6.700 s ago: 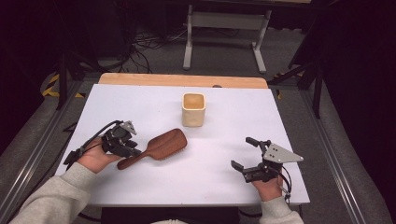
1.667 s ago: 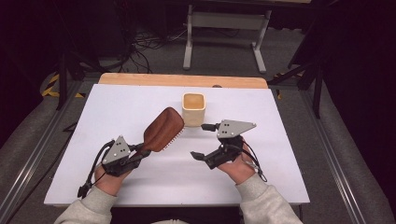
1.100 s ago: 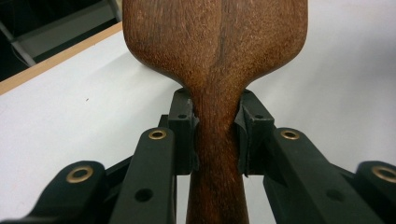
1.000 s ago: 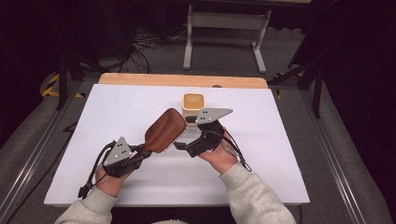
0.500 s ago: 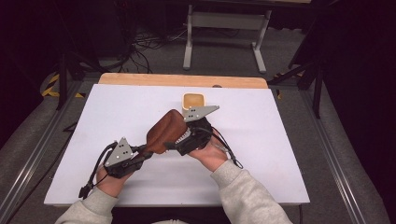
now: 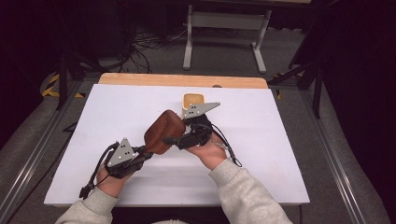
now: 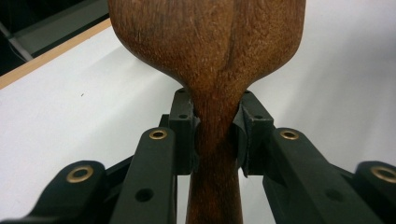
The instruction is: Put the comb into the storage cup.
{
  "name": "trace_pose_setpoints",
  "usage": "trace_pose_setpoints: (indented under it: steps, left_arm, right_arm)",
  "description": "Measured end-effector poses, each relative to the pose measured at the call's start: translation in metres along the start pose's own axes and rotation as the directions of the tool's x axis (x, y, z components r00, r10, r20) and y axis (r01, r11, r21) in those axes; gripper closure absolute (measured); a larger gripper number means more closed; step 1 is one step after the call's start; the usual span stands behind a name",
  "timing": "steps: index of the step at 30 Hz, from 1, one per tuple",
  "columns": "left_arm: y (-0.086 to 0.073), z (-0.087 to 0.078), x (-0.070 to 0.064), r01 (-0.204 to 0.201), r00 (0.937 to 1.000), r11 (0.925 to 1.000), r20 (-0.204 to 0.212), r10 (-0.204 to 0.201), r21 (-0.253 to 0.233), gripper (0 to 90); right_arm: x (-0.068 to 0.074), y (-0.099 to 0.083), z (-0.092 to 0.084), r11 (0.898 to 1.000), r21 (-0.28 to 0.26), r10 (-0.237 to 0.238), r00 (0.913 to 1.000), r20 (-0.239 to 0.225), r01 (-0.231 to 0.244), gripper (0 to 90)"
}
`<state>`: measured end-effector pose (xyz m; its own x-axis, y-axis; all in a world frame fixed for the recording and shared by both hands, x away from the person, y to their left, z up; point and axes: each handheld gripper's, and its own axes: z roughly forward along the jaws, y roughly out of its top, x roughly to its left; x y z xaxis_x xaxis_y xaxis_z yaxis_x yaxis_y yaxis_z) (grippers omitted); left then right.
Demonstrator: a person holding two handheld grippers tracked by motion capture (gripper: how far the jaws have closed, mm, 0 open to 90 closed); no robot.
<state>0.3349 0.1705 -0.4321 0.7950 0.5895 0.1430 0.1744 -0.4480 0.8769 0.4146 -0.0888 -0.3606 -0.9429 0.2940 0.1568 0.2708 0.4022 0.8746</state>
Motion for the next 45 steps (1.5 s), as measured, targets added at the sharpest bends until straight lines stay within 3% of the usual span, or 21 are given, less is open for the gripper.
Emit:
trace_pose_setpoints:
  steps: [5, 6, 10, 11, 15, 21, 25, 30, 31, 32, 34, 35, 39, 45]
  left_arm:
    - [-0.001, 0.001, 0.002, 0.003, 1.0000, 0.9998, -0.009, -0.003, 0.018, 71.5]
    - [-0.002, 0.002, 0.002, -0.001, 0.9999, 0.9998, -0.012, 0.001, 0.020, 70.7]
    - [-0.002, 0.003, 0.002, -0.001, 0.9999, 0.9998, -0.012, 0.001, 0.021, 70.0]
    - [-0.002, 0.003, 0.002, 0.002, 1.0000, 0.9999, -0.008, -0.002, 0.016, 69.6]
    - [-0.002, 0.003, 0.002, 0.003, 1.0000, 1.0000, -0.006, -0.003, 0.008, 69.2]
    - [-0.002, 0.003, 0.006, 0.026, 0.9994, 0.9997, 0.022, -0.025, -0.002, 67.7]
    - [-0.003, 0.002, 0.011, 0.060, 0.9977, 0.9979, 0.035, -0.059, -0.025, 57.2]
    - [-0.003, 0.000, 0.015, 0.087, 0.9957, 0.9949, 0.038, -0.085, -0.052, 31.1]
    - [-0.003, 0.000, 0.016, 0.093, 0.9949, 0.9940, 0.044, -0.091, -0.056, 24.9]
    - [-0.003, 0.000, 0.017, 0.107, 0.9932, 0.9922, 0.052, -0.104, -0.063, 24.9]
    - [-0.004, 0.000, 0.022, 0.129, 0.9899, 0.9886, 0.070, -0.123, -0.079, 9.9]
    - [-0.004, 0.000, 0.022, 0.129, 0.9899, 0.9886, 0.070, -0.123, -0.079, 7.1]
    - [-0.006, -0.003, 0.025, 0.156, 0.9862, 0.9824, 0.072, -0.149, -0.103, 1.7]
    - [-0.010, -0.008, 0.028, 0.147, 0.9879, 0.9831, 0.065, -0.141, -0.109, 0.4]
  right_arm:
    - [0.004, 0.003, 0.000, 0.999, 0.017, -0.033, 0.9993, -0.019, 0.034, 44.3]
    - [0.005, 0.005, -0.002, 0.999, 0.008, -0.037, 0.9980, -0.050, 0.037, 49.4]
    - [0.010, 0.008, -0.002, 0.998, 0.018, -0.065, 0.9957, -0.066, 0.066, 53.6]
    - [0.010, 0.009, -0.003, 0.998, 0.013, -0.059, 0.9943, -0.089, 0.060, 55.1]
    - [0.015, 0.010, -0.005, 0.996, 0.011, -0.087, 0.9923, -0.088, 0.088, 58.1]
    - [0.017, 0.011, -0.006, 0.997, 0.003, -0.073, 0.9939, -0.082, 0.074, 60.1]
    - [0.020, 0.014, -0.006, 0.997, 0.006, -0.082, 0.9935, -0.078, 0.083, 60.1]
    - [0.022, 0.020, -0.009, 0.995, 0.016, -0.101, 0.9932, -0.058, 0.102, 60.1]
    - [0.023, 0.022, -0.009, 0.994, 0.015, -0.108, 0.9928, -0.054, 0.108, 60.0]
    - [0.023, 0.022, -0.009, 0.994, 0.015, -0.108, 0.9928, -0.054, 0.108, 60.0]
    - [0.025, 0.026, -0.012, 0.992, 0.020, -0.125, 0.9913, -0.040, 0.126, 60.0]
    - [0.025, 0.028, -0.013, 0.992, 0.021, -0.127, 0.9912, -0.038, 0.128, 60.0]
    - [0.026, 0.034, -0.018, 0.990, 0.024, -0.138, 0.9901, -0.028, 0.138, 60.0]
    - [0.025, 0.043, -0.026, 0.988, 0.029, -0.153, 0.9882, -0.009, 0.153, 59.9]
